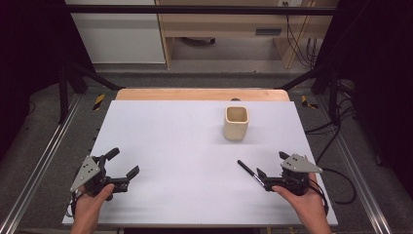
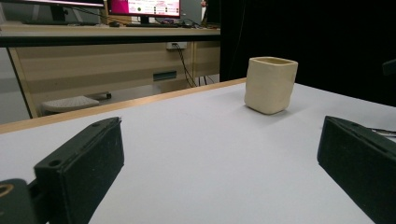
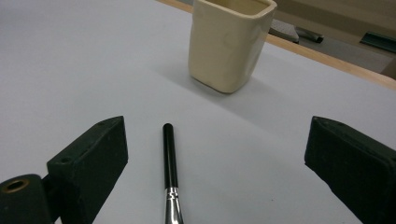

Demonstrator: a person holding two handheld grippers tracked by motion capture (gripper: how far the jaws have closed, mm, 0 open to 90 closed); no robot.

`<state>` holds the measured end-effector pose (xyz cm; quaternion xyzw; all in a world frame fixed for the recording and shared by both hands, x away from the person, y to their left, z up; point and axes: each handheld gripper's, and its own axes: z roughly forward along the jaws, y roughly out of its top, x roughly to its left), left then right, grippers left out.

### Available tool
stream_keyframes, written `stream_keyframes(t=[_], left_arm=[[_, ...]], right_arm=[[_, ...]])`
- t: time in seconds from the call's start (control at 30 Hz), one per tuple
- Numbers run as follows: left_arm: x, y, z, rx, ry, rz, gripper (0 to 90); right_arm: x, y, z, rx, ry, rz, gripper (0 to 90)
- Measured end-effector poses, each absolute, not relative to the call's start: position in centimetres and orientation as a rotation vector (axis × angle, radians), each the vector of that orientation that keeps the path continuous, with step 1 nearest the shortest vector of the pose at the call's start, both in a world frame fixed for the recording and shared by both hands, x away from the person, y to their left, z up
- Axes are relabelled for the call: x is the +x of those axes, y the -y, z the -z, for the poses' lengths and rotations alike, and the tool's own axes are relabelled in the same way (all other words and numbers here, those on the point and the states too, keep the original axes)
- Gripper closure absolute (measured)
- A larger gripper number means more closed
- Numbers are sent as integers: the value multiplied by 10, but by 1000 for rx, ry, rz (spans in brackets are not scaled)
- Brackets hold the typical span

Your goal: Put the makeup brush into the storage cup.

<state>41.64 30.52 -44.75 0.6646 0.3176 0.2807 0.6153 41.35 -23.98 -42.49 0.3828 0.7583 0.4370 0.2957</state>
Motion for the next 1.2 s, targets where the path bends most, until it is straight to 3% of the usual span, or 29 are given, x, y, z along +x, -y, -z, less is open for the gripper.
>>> stream_keyframes(t=[0.4, 1.2], left_arm=[[417, -309, 448, 1520, -745, -648, 1], [417, -310, 447, 1525, -740, -651, 1]], right_arm=[[428, 229, 403, 1023, -2228, -990, 92], [460, 212, 405, 1065, -2453, -838, 92]])
